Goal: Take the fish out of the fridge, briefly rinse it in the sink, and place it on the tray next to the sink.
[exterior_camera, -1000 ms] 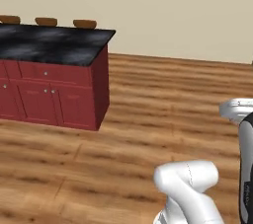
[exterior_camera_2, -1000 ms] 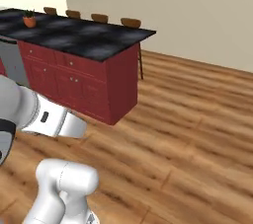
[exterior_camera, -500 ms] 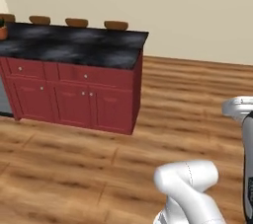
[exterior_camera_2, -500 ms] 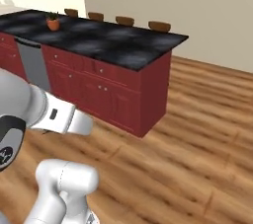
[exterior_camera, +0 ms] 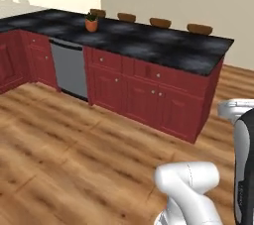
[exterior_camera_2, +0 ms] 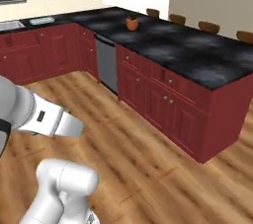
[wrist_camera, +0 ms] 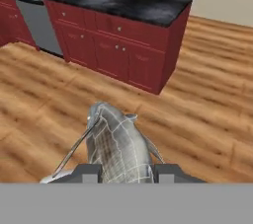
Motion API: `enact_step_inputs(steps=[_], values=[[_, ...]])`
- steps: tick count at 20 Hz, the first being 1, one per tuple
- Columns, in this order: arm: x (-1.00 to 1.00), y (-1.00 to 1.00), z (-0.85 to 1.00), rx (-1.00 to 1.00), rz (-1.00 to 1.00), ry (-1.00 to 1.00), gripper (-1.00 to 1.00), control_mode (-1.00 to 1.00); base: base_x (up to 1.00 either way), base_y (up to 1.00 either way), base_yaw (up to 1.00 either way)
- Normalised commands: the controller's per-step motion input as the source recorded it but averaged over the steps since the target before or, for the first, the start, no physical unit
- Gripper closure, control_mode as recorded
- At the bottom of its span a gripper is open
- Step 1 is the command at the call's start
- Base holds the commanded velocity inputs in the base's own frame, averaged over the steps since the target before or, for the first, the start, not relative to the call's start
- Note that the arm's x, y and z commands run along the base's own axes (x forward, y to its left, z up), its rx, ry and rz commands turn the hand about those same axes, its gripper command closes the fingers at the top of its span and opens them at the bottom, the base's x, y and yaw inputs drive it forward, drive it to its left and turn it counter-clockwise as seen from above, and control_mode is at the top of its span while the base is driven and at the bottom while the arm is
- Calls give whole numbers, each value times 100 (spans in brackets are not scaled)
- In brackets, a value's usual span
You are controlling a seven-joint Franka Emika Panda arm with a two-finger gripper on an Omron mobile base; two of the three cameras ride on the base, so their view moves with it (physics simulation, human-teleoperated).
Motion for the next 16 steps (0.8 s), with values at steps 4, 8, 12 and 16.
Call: enact_step_inputs(steps=[4,8,12,16], values=[[0,0,0,0,0,0,100,100,23,0,78],[0,0,0,0,0,0,100,100,71,0,71],[0,0,0,0,0,0,100,100,100,5,45],[0,0,0,0,0,0,100,100,100,24,33]])
